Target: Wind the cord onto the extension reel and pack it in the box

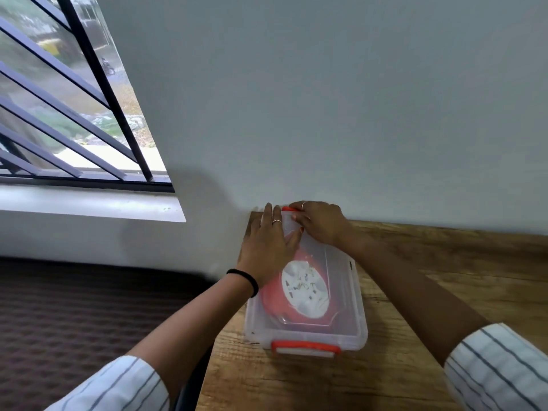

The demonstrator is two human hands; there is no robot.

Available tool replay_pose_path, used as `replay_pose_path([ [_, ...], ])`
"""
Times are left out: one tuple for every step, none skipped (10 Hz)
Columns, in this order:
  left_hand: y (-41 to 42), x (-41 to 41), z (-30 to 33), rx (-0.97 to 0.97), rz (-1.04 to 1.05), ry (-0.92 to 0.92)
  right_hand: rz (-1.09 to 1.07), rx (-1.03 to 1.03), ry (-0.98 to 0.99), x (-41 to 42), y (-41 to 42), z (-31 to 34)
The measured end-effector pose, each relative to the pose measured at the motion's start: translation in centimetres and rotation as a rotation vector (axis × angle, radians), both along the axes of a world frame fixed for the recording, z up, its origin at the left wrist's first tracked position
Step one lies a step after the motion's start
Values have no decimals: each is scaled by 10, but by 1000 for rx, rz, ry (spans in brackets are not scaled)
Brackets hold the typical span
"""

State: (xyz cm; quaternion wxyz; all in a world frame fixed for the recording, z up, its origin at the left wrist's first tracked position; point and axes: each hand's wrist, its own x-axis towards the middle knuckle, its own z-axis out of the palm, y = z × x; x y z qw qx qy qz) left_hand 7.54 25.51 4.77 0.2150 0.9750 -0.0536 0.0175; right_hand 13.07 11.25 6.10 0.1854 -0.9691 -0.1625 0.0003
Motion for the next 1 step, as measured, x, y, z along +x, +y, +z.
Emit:
replay_pose_path([
  [-2, 0, 5, 109, 3, -3, -12, 117, -69, -7, -16, 8],
])
